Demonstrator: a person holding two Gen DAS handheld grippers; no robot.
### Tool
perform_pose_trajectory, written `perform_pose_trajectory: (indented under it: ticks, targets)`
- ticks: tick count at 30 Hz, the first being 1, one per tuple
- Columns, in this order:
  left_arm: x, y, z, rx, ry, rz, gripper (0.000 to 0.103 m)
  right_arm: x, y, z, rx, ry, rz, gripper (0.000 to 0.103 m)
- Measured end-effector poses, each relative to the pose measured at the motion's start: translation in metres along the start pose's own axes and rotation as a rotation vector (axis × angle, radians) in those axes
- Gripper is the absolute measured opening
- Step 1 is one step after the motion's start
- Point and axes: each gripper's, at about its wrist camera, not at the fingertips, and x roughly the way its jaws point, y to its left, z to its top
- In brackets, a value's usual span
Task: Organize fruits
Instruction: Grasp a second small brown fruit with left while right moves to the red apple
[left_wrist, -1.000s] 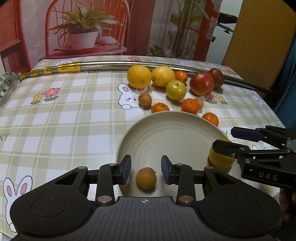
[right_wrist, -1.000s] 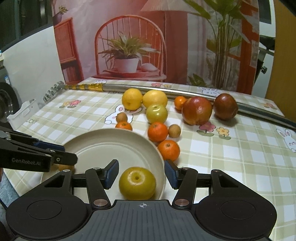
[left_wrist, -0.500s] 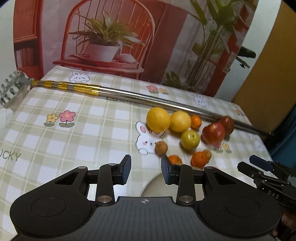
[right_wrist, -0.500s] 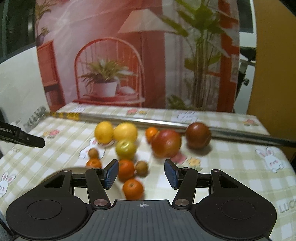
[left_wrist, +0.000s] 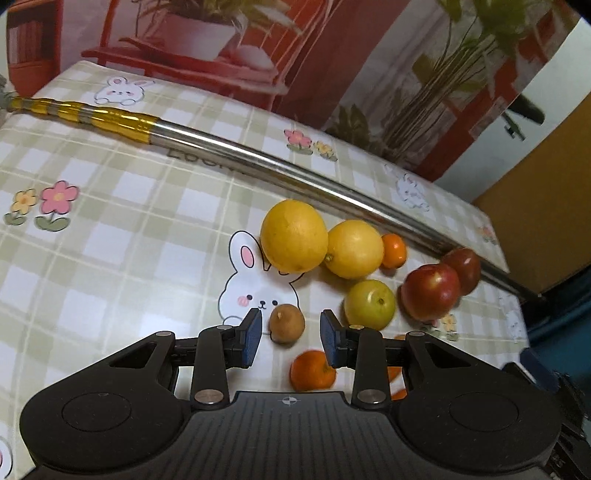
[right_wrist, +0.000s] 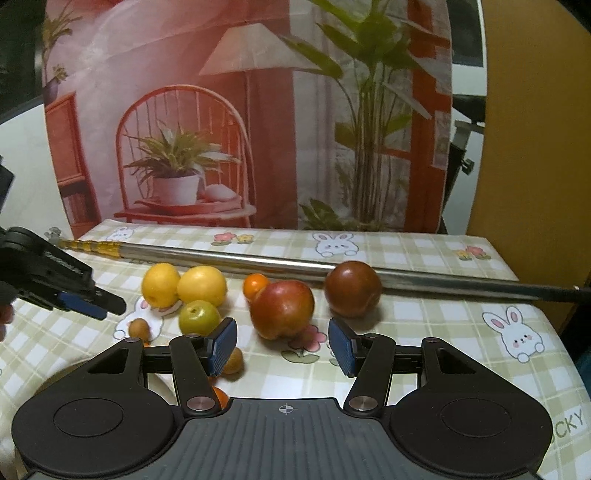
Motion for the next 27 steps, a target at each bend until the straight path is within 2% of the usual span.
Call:
perform_pose_trajectory:
  ticks: [12,14,15,19,27]
  targets:
    - [0.038,-0.003,0.004,0.004,0.065,0.019,0.036,0.016,-0.014,-0.01,0.042,0.036,-0.011,0.052]
    - [0.041,-0.004,0.003,0.006,0.071,0.025,0.033,0.017,-0.015,-0.011,0.044,0.039,-0.011,0.052]
    - [0.041,-0.004,0.002,0.011,0.065,0.029,0.028,0.018,-0.015,-0.011,0.045,0.041,-0.011,0.052]
    - [0.039,-0.007,0.001,0.038,0.051,0.021,0.027,0.021,-0.017,-0.013,0.052,0.049,-0.012,0.052]
    - [0.013,-0.016,-0.008,0.145,-0.035,0.005,0.027,0.029,-0.022,-0.009,0.036,0.053,0.001,0.052]
